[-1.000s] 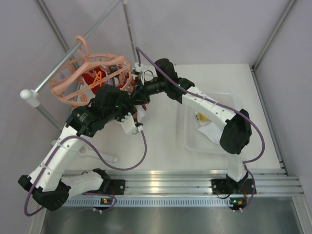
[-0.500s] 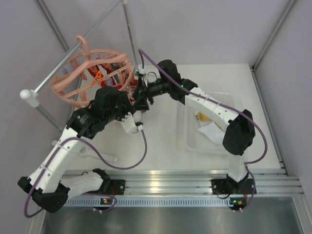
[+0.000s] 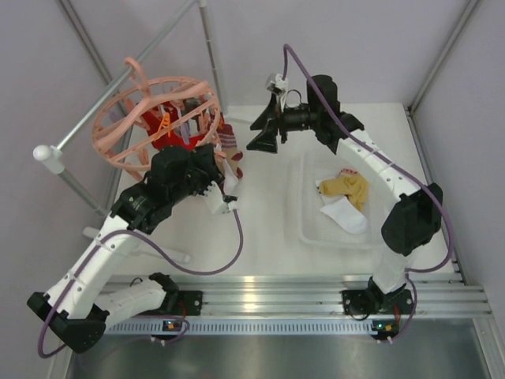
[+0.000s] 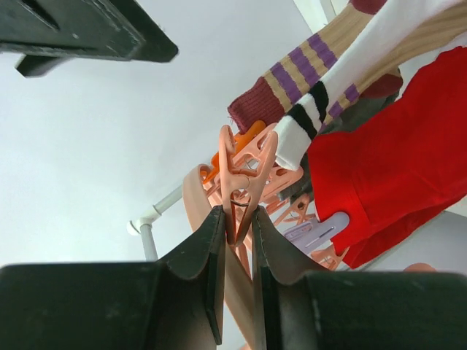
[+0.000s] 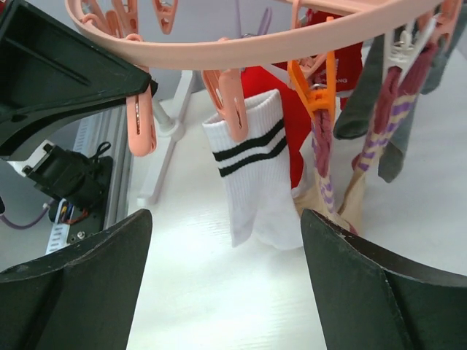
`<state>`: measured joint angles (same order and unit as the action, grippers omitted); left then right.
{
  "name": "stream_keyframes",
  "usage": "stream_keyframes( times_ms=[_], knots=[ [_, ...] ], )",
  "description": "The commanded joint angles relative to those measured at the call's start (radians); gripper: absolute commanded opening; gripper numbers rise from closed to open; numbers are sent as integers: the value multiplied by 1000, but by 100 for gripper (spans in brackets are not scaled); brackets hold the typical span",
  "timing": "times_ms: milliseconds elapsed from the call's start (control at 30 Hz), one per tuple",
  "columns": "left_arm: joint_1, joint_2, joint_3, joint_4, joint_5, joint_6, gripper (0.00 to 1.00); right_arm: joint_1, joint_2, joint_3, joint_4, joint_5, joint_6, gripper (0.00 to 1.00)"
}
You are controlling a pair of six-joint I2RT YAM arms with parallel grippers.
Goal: Clip the socks to the hanger
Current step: Open the clamp at the hanger, then adjust the sock in the bin.
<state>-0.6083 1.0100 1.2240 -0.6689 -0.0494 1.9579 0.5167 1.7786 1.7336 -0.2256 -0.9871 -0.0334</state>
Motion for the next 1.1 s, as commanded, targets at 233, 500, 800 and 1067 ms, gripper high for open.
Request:
stream_keyframes(
  times_ms=[233, 500, 800, 1067],
  knots=[
    [2, -24, -46, 196, 45, -94, 0, -139, -227, -183, -200, 88, -84, 77],
    [1, -53, -63, 209, 45, -100, 0, -285, -288, -293, -553, 288, -428, 72],
    [1, -67, -70, 215, 72, -105, 0, -471, -303, -410, -782, 355, -690, 64],
    [1, -86, -92, 215, 77, -108, 0, -489, -381, -637, -654, 464, -761, 61]
  ],
)
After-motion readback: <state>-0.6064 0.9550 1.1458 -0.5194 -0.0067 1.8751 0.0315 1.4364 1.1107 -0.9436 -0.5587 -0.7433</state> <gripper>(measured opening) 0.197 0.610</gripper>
